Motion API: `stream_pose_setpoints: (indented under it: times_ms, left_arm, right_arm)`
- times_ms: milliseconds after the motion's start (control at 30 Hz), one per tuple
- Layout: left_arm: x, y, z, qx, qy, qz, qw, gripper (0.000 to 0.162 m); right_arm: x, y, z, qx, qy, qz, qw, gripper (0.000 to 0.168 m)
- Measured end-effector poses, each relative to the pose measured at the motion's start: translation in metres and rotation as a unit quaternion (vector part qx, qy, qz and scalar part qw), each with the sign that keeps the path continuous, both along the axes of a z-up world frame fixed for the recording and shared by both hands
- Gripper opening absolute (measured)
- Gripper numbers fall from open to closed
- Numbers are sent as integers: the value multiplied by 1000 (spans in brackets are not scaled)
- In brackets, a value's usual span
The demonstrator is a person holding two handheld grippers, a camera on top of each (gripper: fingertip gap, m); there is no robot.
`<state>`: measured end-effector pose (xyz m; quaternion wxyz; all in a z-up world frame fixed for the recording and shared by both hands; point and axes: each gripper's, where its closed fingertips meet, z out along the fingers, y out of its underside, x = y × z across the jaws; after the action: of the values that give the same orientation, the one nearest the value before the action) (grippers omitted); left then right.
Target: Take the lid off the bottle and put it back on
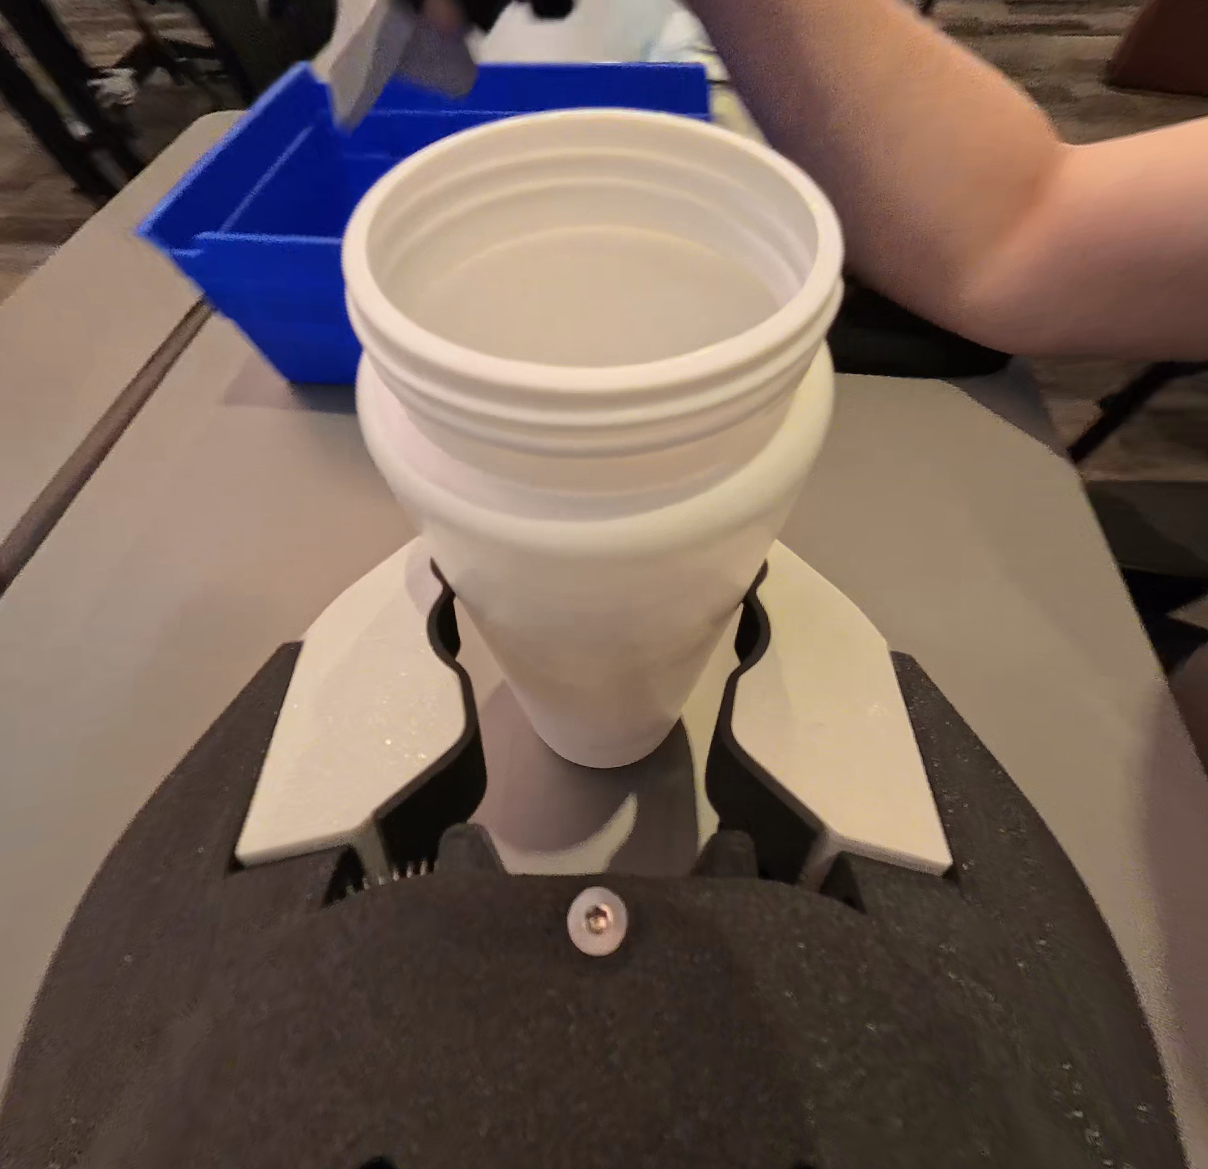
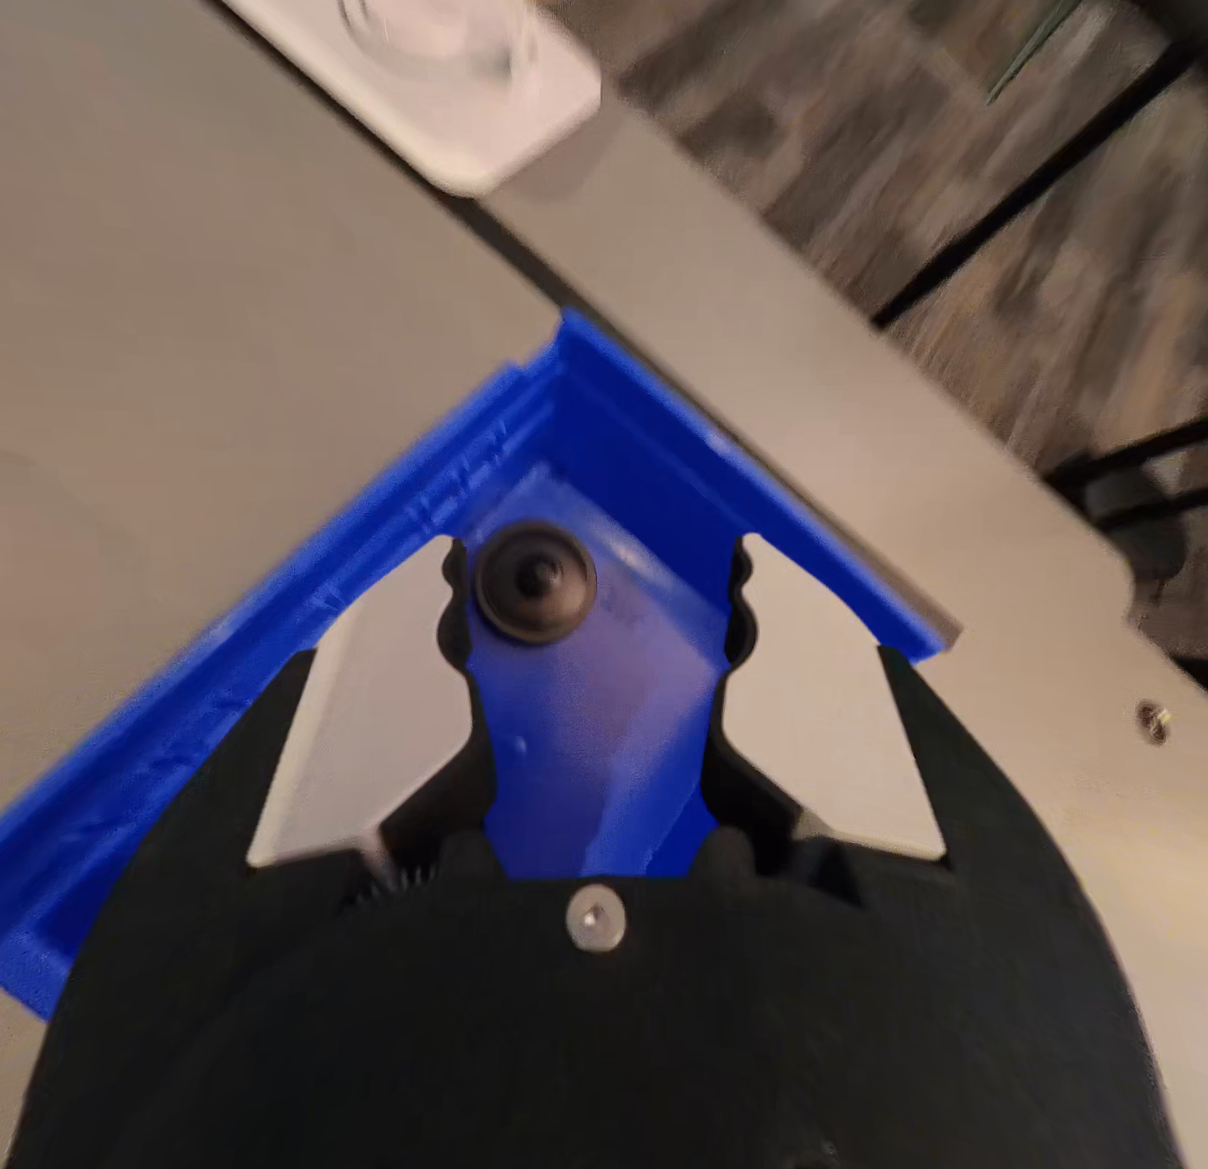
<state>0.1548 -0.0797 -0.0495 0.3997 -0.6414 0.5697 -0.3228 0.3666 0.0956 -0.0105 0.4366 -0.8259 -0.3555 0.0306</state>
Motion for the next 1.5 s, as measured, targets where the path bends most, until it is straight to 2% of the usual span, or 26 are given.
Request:
stream_pose_setpoints:
  times_ms: [67, 133, 233, 367, 533, 633, 900, 1033, 1100, 1200, 1400, 1500]
  left_arm:
    - [-9, 21, 0, -8, -8, 51, 999, 84]
    - [-17, 37, 2, -28, -28, 93, 995, 84]
    - [-29, 52, 10, -51, -54, 124, 990, 84]
    - [-41, 56, 37, -60, -100, 129, 985, 84]
    - [-49, 44, 73, -78, -158, 100, 979, 84]
    - [-46, 34, 80, -87, -171, 75, 979, 84]
    - [-34, 20, 79, -91, -176, 41, 979, 84]
    - [-35, 16, 86, -93, -193, 24, 977, 88]
    - [-36, 12, 94, -101, -201, 14, 974, 99]
    - [-44, 16, 104, -66, -207, 30, 976, 101]
    - [-54, 21, 112, -61, -218, 41, 973, 95]
    - [-55, 23, 112, -68, -220, 40, 972, 93]
  right_arm:
    - [-29, -15, 40, 62, 50, 46, 996, 77]
    - [-71, -37, 69, 96, 113, 125, 981, 77]
    - [-133, -78, 82, 78, 184, 255, 946, 77]
    - [-194, -117, 60, -5, 220, 373, 902, 79]
    - [-241, -138, 23, -93, 227, 423, 872, 88]
    - [-255, -152, 15, -118, 237, 450, 853, 88]
    - [-269, -161, 5, -150, 248, 466, 836, 84]
    - [-268, -161, 12, -138, 234, 459, 846, 80]
    - [-265, -158, 24, -123, 240, 443, 855, 79]
    - [-248, -149, 46, -101, 246, 410, 873, 79]
    - [-166, -116, 90, -28, 228, 301, 926, 79]
    - [-106, -93, 95, -5, 202, 212, 956, 79]
